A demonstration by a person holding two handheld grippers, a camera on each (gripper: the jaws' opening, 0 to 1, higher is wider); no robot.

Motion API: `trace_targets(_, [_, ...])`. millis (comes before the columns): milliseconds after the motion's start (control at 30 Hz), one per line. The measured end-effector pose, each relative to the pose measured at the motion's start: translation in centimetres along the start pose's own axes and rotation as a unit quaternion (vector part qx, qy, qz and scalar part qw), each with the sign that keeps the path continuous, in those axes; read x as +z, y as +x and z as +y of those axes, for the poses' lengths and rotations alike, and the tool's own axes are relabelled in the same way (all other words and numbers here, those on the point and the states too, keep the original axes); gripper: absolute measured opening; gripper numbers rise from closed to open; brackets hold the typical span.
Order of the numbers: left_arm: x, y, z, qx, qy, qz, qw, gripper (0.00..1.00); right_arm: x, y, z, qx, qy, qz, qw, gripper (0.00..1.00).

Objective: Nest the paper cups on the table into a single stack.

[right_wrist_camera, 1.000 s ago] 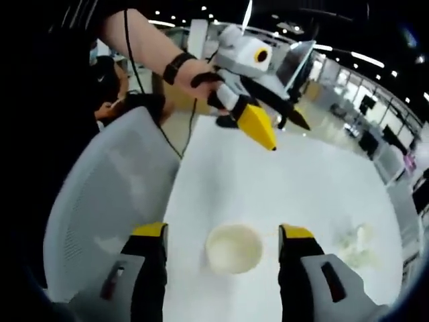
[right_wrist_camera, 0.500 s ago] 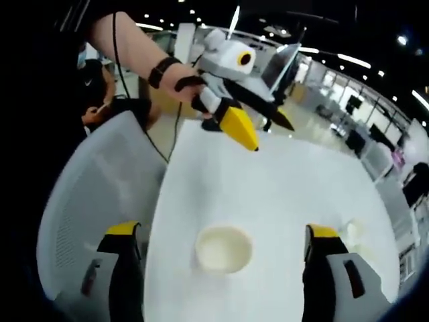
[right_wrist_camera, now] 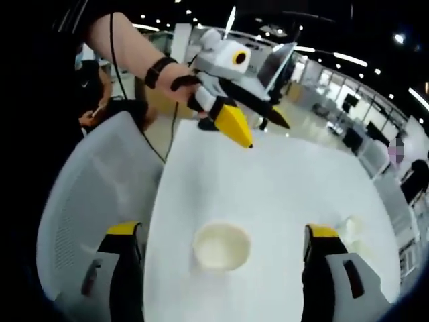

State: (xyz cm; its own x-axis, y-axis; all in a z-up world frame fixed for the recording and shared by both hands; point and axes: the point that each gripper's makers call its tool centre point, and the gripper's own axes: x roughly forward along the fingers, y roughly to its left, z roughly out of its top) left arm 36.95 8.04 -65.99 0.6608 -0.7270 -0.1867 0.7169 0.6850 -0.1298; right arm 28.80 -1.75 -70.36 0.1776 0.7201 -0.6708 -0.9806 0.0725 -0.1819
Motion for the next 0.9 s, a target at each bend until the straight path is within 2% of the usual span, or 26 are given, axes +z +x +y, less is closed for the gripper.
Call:
trace_targets(67, [0.1,0.0,0.0,0.000,0.000,-0.002,1.0000,0.89,0.1,-0.1,-0.4,-0.008,0.018,-0.008,0.9998,0.99])
trace_targets(367, [0.2,-0.6,0.4,0.007,-0.003,-0.007,1.0000,0.89,0.1,-0.8,-2.3,-0.042,0.044,-0.023,0.9979,0.97])
trace_targets(600, [0.2,-0.6,0.4,0.005,-0.003,-0.006,1.0000,0.89,-0.1,-1.6,-4.1,-0.078,0.072,-0.036,0.9937,0.97])
trace_targets(900, [0.2,-0.5,0.2,0.003,-0.002,-0.001,1.0000,0.89,-0.8,-3.4,-7.6,-0.140,0.116,-0.058,0.9815,0.95])
